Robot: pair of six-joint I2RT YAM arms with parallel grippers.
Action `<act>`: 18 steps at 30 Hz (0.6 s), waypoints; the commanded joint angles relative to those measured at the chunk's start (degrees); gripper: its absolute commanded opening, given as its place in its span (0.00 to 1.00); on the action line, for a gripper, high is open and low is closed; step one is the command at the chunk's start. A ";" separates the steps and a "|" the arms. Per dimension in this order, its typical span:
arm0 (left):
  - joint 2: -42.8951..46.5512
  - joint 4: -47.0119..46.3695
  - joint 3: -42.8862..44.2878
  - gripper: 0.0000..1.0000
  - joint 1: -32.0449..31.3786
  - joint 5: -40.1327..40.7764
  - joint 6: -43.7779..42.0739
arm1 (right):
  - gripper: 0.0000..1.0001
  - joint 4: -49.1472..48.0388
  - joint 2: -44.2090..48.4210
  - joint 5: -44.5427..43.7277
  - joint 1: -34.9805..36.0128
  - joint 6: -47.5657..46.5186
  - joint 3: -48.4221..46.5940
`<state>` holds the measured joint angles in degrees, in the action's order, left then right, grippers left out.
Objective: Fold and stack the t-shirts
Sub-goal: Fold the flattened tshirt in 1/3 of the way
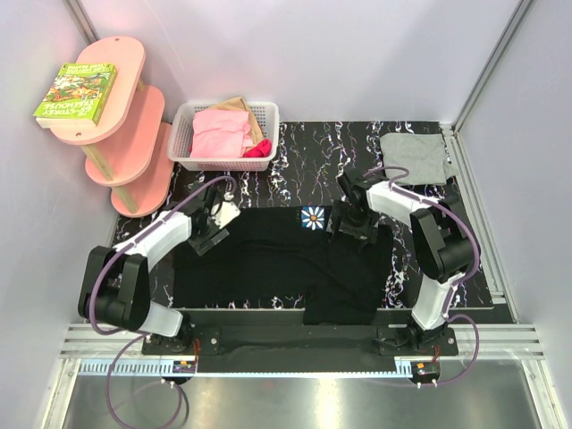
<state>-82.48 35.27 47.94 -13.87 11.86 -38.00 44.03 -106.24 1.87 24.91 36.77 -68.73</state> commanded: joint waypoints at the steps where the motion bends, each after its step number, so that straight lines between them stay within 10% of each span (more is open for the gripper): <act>1: 2.68 -0.55 -0.57 0.73 0.33 0.27 -1.37 | 1.00 -4.21 -0.20 -0.29 -3.45 -0.91 0.79; 18: -21.49 -6.00 16.89 0.72 2.62 3.78 -2.61 | 1.00 -4.92 -16.10 3.05 -11.72 -2.50 -14.85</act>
<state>-99.26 33.58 59.27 -11.66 14.04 -39.77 46.28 -116.20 7.27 14.39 36.67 -82.46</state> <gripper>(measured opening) 0.716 0.993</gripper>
